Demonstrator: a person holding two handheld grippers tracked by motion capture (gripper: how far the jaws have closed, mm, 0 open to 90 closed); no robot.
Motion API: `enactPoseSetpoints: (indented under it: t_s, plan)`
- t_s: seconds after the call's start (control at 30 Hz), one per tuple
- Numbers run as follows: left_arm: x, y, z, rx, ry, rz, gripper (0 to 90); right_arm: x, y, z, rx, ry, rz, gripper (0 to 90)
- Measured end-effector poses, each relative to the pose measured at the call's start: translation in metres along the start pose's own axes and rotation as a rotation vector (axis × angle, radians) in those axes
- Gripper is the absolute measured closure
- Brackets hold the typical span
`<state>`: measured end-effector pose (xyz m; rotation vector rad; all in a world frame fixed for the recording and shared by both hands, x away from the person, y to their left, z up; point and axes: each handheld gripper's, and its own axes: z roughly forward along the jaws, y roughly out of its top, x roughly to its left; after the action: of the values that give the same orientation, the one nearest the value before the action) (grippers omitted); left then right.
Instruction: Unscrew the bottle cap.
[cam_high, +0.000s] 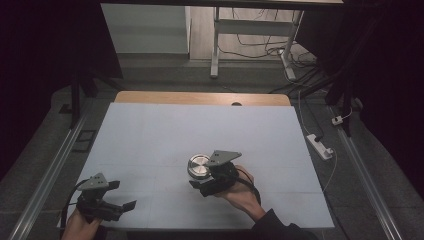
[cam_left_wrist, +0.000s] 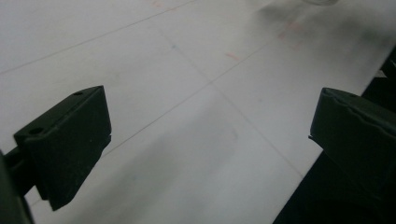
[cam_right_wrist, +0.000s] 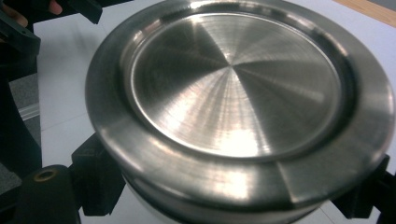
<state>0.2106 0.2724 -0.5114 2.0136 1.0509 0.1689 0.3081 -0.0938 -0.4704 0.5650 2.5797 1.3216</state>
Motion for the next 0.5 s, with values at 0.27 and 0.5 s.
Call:
enactPoseSetpoints:
  t_s: [0.27,0.5]
  plan:
    - [-0.011,0.023,0.013,-0.046,-0.099,0.107,0.0,0.000,0.000,0.000,0.001,0.009,-0.006,15.1]
    - [-0.017,0.046,0.022,-0.094,-0.156,0.147,0.0,0.001,0.000,-0.001,-0.004,0.020,-0.015,15.1]
